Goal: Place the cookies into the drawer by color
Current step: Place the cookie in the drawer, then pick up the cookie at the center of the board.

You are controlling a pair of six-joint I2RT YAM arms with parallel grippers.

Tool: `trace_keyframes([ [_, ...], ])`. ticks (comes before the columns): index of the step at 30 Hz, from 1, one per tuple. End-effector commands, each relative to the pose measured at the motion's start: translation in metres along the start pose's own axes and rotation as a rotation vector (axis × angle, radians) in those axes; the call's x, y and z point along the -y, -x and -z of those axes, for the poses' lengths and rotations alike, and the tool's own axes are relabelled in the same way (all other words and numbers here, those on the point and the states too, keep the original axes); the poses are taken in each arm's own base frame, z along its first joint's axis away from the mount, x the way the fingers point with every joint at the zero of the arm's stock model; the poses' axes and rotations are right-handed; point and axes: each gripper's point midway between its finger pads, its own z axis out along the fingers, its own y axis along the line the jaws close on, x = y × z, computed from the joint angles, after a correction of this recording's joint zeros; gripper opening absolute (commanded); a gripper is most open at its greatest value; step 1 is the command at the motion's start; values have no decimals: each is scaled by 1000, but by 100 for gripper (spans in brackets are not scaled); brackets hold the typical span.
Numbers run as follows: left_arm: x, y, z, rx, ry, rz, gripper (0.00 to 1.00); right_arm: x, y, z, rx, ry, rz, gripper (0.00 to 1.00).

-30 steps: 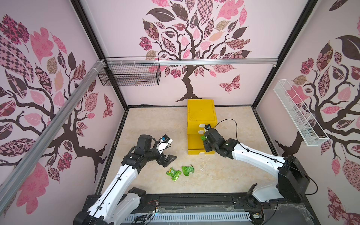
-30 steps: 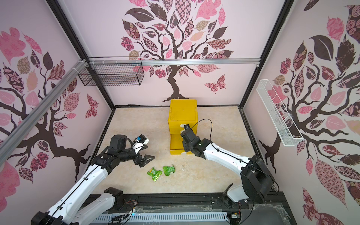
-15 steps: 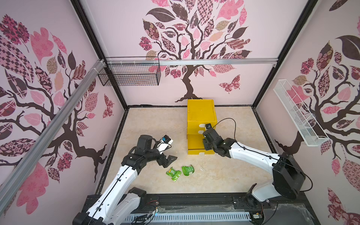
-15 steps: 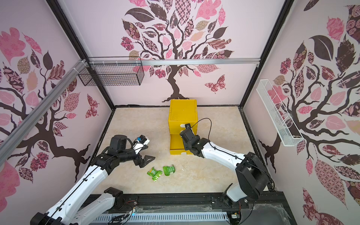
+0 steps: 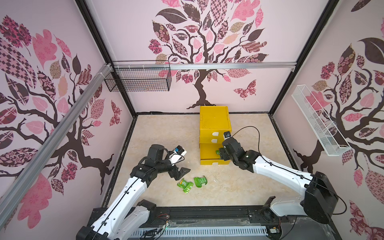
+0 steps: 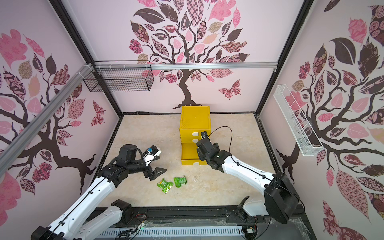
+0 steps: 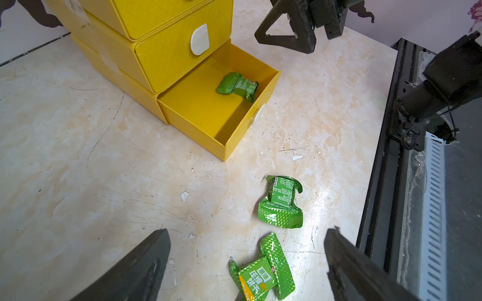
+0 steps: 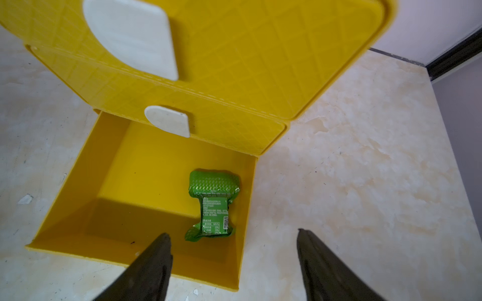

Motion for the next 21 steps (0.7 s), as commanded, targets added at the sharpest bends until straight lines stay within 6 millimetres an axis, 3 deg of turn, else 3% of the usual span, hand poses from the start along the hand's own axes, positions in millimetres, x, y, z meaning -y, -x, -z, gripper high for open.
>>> trace_keyframes([
  [1,2,8,0,1,-18,-23,97,12,10,19,46,-3,26,83],
  [12,15,8,-18,-50,-118,-21,97,37,12,75,142,41,66,93],
  [15,15,10,-26,-61,-142,20,97,50,6,91,167,27,73,95],
  [21,17,-1,-45,-118,-163,1,97,52,-15,108,252,104,157,99],
])
